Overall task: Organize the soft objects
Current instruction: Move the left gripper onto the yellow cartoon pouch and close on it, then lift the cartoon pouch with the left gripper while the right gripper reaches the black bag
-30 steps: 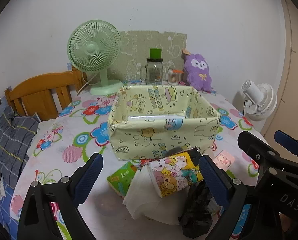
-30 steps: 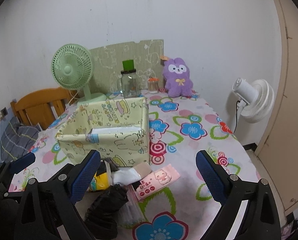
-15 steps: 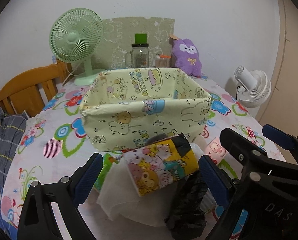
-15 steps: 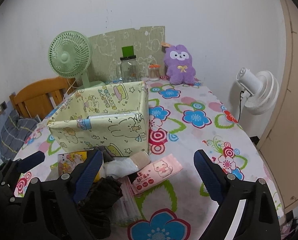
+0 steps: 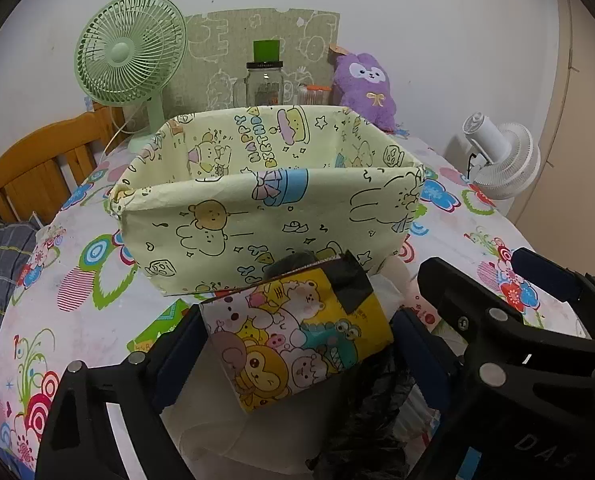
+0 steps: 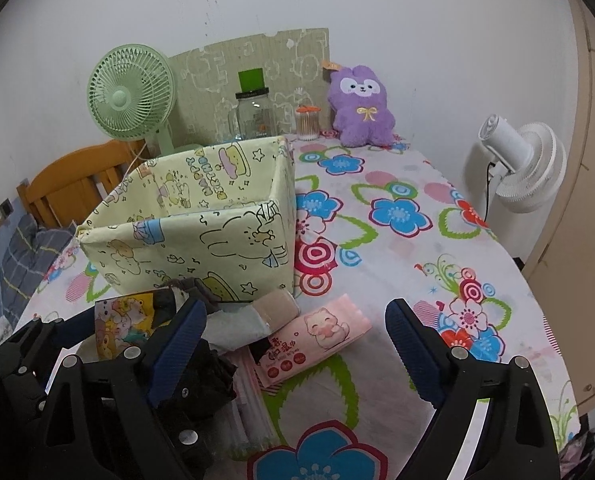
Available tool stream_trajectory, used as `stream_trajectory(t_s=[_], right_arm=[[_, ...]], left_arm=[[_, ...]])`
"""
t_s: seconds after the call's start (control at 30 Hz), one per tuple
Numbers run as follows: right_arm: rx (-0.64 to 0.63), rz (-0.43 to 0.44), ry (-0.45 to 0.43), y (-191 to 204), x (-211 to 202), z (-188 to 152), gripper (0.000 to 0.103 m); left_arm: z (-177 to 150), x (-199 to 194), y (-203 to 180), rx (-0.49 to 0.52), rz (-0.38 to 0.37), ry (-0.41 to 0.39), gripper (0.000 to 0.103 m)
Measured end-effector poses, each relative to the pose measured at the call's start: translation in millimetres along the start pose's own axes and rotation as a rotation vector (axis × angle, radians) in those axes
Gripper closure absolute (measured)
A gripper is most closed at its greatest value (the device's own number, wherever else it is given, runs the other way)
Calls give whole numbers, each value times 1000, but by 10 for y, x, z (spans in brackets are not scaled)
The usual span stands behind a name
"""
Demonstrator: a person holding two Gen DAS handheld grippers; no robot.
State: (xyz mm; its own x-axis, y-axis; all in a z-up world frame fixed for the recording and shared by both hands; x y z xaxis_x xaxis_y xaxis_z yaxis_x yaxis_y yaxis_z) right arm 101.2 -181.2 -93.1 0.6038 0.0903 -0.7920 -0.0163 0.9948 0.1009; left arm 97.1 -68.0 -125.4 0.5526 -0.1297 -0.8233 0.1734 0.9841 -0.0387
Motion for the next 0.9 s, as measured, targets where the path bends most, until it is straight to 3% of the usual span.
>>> stream_trajectory(t_s=[0.3,0.9], right_arm=[[2,4,14,17,42,1,10],[-18,33,-27,239,-260,-88,10]], left_arm=[[-2,13,28,-8,2,4,19],[-139,-384,194,-38,57,-82,20]])
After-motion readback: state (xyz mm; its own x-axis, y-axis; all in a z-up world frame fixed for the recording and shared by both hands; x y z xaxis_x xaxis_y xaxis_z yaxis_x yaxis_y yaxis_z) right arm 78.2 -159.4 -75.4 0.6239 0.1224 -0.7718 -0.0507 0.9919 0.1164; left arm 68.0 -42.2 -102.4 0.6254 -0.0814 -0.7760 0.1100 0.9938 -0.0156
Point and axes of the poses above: each gripper's, at about its wrist camera, not at the fingertips, and x roughly the way its jaws point, y to its left, z to its top, the point moved 2 cm from there along x, roughly the way its jaws point, and after that the axes turned 11 degrees about y, right-handed, at the moved point
